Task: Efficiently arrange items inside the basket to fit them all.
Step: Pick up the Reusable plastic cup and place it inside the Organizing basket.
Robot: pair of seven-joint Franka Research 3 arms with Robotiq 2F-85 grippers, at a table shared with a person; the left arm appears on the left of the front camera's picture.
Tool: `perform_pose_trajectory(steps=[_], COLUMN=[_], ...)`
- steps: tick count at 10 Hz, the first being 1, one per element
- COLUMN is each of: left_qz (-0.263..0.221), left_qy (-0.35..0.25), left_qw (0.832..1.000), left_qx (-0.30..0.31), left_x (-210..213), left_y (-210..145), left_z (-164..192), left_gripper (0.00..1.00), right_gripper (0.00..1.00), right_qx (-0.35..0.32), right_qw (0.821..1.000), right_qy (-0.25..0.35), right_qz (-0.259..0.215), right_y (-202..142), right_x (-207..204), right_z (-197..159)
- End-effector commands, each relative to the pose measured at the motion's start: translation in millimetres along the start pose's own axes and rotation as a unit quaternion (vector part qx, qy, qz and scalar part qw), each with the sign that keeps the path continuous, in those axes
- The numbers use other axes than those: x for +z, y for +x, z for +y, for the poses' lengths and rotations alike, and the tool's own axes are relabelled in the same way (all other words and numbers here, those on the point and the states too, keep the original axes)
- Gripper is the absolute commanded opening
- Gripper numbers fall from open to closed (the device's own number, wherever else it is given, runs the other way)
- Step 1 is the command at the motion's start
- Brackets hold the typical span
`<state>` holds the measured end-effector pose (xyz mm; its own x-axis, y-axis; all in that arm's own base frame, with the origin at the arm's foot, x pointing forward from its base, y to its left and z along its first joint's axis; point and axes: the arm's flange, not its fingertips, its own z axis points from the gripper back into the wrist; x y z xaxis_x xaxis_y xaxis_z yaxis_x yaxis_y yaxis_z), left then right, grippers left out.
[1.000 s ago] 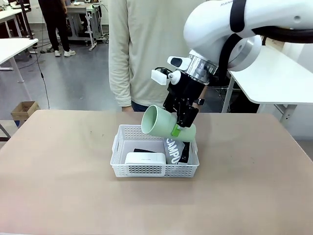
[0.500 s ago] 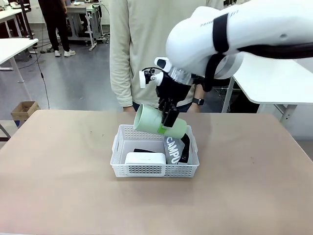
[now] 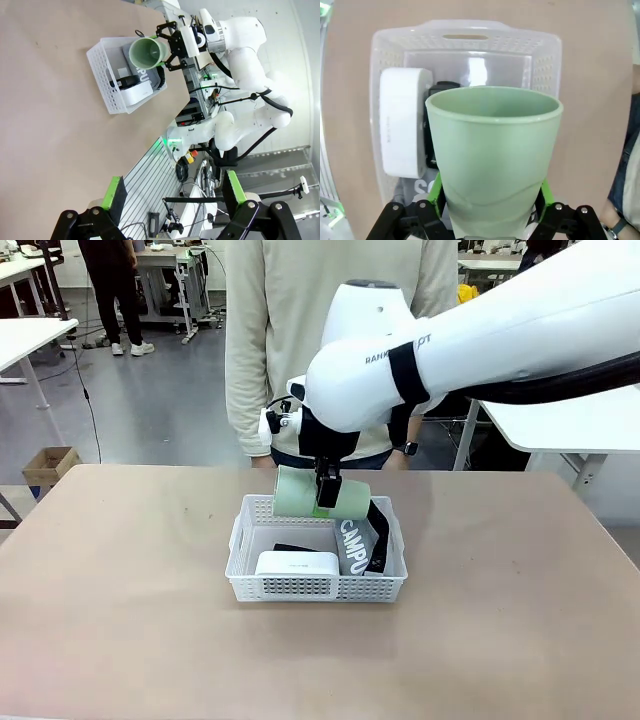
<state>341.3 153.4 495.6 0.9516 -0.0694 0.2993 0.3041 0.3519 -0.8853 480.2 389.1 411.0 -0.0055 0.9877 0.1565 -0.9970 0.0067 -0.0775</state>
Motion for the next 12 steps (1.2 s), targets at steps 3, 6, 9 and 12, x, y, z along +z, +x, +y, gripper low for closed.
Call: perform_pose_trajectory(steps=[3,6,9,12], left_qz=[0.003,0.003,0.003,0.003], left_qy=[-0.003,-0.003,-0.003,-0.003], left_qw=[1.0,1.0,1.0,1.0], left_qx=[-0.002,-0.002,-0.002,-0.002], left_x=[1.5,1.5,1.5,1.5], left_y=[-2.3,-2.3,-2.3,-2.3], left_z=[-0.7,-0.7,-0.7,-0.7], left_gripper=[1.0,1.0,1.0,1.0], right_gripper=[0.85,0.85,0.85,0.85], right_qx=[-0.001,-0.022,-0.028,-0.032], right_qw=[1.0,0.999,0.998,0.999], right_qy=[-0.012,0.015,0.026,0.009], right_qz=[0.017,0.042,0.043,0.041], right_y=[38.7,53.1,53.9,46.5], right_x=[-37.2,-51.0,-53.5,-53.5], right_z=[-7.6,5.3,4.7,0.6])
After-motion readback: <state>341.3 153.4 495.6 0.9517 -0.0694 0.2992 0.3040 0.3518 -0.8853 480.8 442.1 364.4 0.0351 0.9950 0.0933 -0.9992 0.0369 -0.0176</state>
